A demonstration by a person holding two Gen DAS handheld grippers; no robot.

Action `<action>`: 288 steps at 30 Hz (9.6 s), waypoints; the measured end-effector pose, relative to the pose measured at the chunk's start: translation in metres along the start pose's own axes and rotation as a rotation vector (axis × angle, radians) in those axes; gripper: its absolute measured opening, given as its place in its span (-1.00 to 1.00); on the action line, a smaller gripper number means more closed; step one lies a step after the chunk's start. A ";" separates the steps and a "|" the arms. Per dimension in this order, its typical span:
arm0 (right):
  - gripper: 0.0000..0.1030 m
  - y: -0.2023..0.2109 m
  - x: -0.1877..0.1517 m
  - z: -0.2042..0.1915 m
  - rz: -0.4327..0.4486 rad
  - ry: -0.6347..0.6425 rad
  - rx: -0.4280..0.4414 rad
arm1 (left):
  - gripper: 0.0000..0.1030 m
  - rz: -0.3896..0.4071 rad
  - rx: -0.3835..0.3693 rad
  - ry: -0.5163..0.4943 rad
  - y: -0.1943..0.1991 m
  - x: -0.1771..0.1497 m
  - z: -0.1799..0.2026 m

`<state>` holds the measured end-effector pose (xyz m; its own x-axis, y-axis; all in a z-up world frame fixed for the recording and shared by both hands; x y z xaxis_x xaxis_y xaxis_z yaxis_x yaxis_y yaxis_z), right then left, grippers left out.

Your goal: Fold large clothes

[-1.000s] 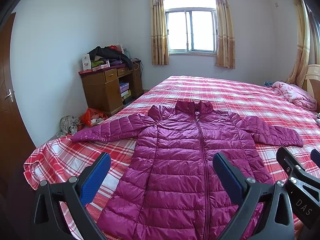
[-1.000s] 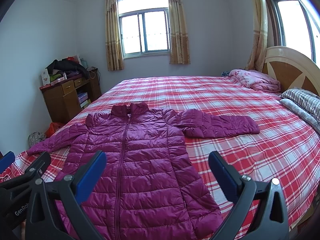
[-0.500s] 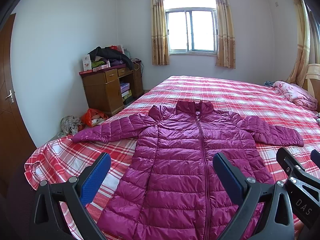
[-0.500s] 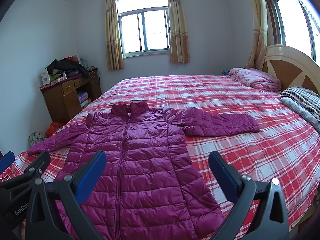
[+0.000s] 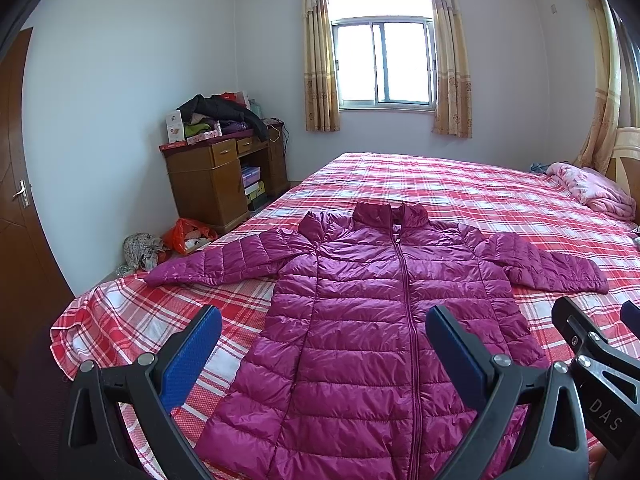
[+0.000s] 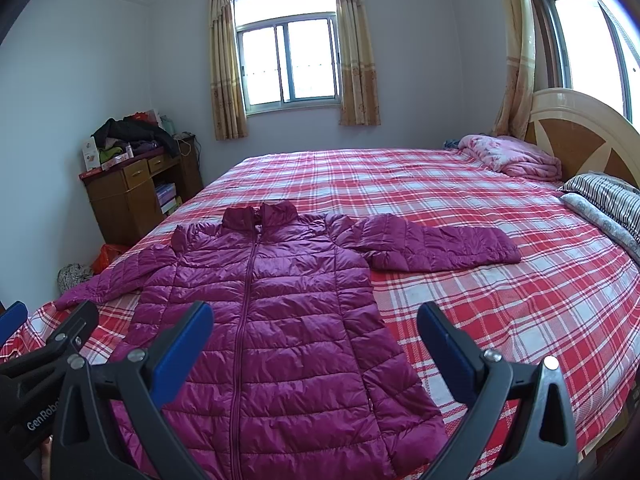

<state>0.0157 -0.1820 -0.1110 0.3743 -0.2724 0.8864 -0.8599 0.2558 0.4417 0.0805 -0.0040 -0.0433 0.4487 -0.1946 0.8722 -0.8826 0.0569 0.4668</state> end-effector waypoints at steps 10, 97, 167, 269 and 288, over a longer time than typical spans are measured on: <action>1.00 0.001 -0.001 0.000 0.001 -0.001 -0.002 | 0.98 0.004 0.001 0.000 0.001 0.000 0.000; -0.73 -0.262 0.087 -0.106 -0.162 0.178 0.195 | 0.98 -0.057 0.144 0.156 -0.267 0.002 -0.107; 0.28 -0.318 0.010 -0.043 -0.298 0.141 0.168 | 0.98 -0.399 0.145 0.222 -0.388 -0.018 -0.032; 0.64 -0.249 0.007 -0.028 -0.371 -0.090 0.395 | 0.12 -0.172 -0.297 -0.067 -0.196 -0.053 0.005; -0.54 -0.293 -0.027 -0.063 -0.513 0.346 0.291 | 0.12 -0.306 0.026 0.115 -0.309 0.010 -0.082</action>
<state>0.2799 -0.1909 -0.2555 0.8074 0.0317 0.5892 -0.5840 -0.0992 0.8057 0.3696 0.0568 -0.1671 0.7051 -0.0864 0.7038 -0.7072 -0.0126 0.7069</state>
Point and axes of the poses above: each gripper's, at about its wrist camera, not at the fingertips, and y roughly against the way its jaws point, z to its right, x to its top, the point moved 10 cm from there along -y, roughly the way its jaws point, and after that the axes turned 6 degrees about -y, right-handed, at the moved point
